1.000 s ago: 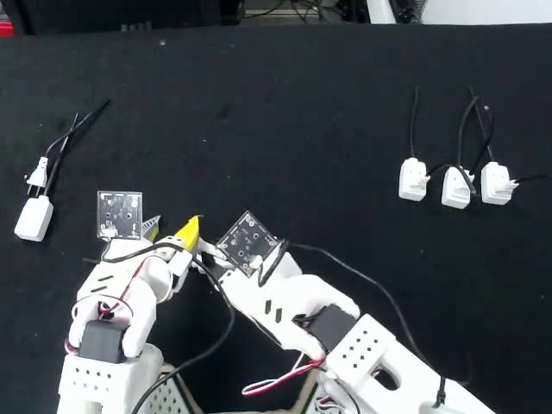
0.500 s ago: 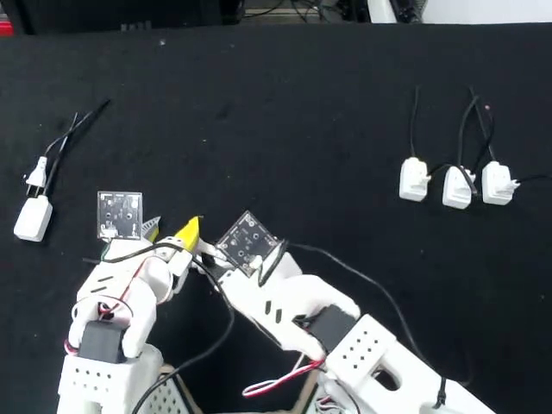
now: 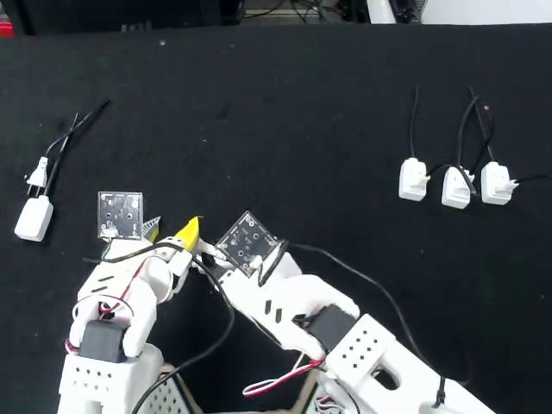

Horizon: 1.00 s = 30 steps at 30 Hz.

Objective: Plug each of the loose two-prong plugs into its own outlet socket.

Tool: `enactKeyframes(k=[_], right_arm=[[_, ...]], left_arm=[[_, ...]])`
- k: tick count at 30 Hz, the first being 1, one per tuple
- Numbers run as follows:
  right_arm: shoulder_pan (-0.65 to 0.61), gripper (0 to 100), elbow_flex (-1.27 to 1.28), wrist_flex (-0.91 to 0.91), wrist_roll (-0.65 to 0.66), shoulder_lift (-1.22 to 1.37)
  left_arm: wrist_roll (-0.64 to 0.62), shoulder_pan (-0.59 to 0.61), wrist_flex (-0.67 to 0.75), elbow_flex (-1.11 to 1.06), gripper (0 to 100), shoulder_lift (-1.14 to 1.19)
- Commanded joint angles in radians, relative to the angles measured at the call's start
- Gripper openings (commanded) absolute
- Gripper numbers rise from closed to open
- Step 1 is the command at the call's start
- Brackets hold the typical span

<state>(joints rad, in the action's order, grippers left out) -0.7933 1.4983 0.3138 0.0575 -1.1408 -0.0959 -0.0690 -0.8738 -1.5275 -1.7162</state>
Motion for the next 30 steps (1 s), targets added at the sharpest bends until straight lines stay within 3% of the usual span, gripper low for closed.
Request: enactKeyframes(k=[1,5,20,23,30], right_arm=[[-0.008,1.1,-0.022,-0.006,-0.025,-0.058],[-0.008,1.1,-0.018,-0.011,-0.126,-0.058],[-0.006,1.1,-0.016,-0.006,-0.126,-0.056],[-0.006,1.1,-0.007,0.011,-0.126,-0.048],[-0.005,1.1,-0.087,0.232,-0.123,-0.047]], left_arm=[[0.012,0.008,-0.009,-0.007,21,0.003],[0.012,0.008,-0.008,-0.007,21,0.003],[0.012,0.012,-0.008,-0.004,21,0.003],[0.012,0.064,-0.006,0.021,21,0.002],[0.005,0.200,-0.009,0.130,21,0.002]])
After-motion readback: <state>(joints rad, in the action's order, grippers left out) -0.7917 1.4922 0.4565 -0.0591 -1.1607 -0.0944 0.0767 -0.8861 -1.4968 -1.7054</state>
